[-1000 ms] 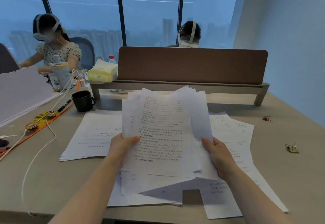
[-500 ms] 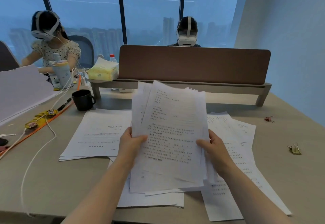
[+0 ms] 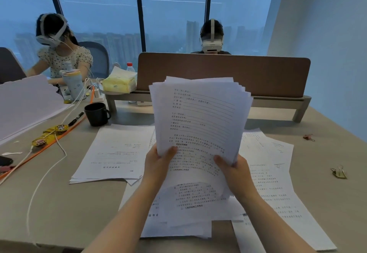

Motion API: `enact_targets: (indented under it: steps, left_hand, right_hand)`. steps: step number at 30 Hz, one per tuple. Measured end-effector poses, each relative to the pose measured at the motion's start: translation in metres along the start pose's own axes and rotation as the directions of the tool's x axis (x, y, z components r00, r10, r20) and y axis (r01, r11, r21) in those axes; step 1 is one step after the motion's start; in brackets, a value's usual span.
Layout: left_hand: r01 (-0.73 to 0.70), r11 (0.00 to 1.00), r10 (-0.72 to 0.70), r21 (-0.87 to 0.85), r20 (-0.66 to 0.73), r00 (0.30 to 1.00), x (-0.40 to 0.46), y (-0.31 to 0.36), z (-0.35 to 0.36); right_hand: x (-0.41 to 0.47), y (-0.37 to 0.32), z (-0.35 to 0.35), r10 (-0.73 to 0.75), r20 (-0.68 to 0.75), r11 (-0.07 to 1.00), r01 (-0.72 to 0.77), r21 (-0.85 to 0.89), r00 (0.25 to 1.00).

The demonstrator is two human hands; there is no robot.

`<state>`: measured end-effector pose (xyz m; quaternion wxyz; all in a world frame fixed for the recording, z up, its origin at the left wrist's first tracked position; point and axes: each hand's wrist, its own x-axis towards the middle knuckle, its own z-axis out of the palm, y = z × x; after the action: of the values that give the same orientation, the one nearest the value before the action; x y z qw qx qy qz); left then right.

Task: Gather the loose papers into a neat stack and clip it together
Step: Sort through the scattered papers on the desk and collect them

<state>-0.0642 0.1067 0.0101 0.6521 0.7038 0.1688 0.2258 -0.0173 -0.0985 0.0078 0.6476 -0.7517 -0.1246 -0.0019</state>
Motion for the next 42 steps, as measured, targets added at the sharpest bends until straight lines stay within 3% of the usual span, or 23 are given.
enact_targets:
  steps: [6, 9, 11, 14, 16, 18, 25, 29, 33, 38, 40, 42]
  left_hand:
    - [-0.017, 0.994, 0.009, 0.11, 0.078, 0.997, 0.001, -0.009, -0.009]
    - [-0.064, 0.932, 0.043, 0.358, 0.066, 0.997, 0.014, -0.02, -0.04]
    - [-0.043, 0.78, 0.013, 0.625, 0.052, 0.999, 0.023, -0.031, -0.063]
    - [0.02, 0.435, -0.113, 0.9, 0.032, 0.993, 0.031, -0.042, -0.088]
    - [0.08, 0.327, -0.247, 0.942, 0.003, 0.969, 0.033, -0.046, -0.094]
    - [0.109, 0.3, -0.307, 0.948, -0.012, 0.951, 0.033, -0.049, -0.094]
    - [0.104, 0.228, -0.305, 0.968, -0.03, 0.952, 0.038, -0.043, -0.083]
    - [-0.007, 0.161, -0.16, 0.987, 0.033, 0.987, 0.039, -0.044, -0.095]
    - [-0.004, 0.196, -0.071, 0.981, 0.018, 0.997, 0.036, -0.045, -0.102]
    - [-0.022, 0.368, 0.115, 0.93, -0.023, 0.993, 0.034, -0.039, -0.099]
    - [-0.052, 0.435, 0.097, 0.899, 0.01, 0.995, 0.034, -0.04, -0.095]
    - [-0.045, 0.531, -0.015, 0.846, 0.062, 0.998, 0.033, -0.042, -0.092]
  right_hand:
    - [0.007, -0.009, 0.0, 0.029, -0.1, 0.996, -0.036, -0.076, 0.995]
    - [0.014, -0.009, -0.008, 0.065, -0.086, 0.991, -0.074, -0.107, 0.994]
    - [0.015, -0.004, -0.011, 0.126, -0.076, 0.988, -0.132, -0.08, 0.989]
    - [0.015, 0.007, -0.013, 0.221, -0.055, 0.975, -0.222, -0.019, 0.974]
    - [0.013, 0.014, -0.013, 0.277, -0.051, 0.961, -0.277, 0.019, 0.959]
    - [0.012, 0.02, -0.012, 0.317, -0.067, 0.948, -0.314, 0.054, 0.946]
    - [0.011, 0.034, -0.015, 0.396, -0.102, 0.916, -0.384, 0.117, 0.913]
    - [0.01, 0.041, -0.016, 0.411, -0.114, 0.908, -0.395, 0.141, 0.904]
    - [0.011, 0.044, -0.015, 0.419, -0.12, 0.904, -0.401, 0.148, 0.9]
    - [0.011, 0.045, -0.017, 0.416, -0.113, 0.905, -0.397, 0.155, 0.902]
    - [0.01, 0.045, -0.017, 0.412, -0.11, 0.905, -0.393, 0.162, 0.904]
    - [0.01, 0.046, -0.017, 0.413, -0.109, 0.905, -0.394, 0.163, 0.904]
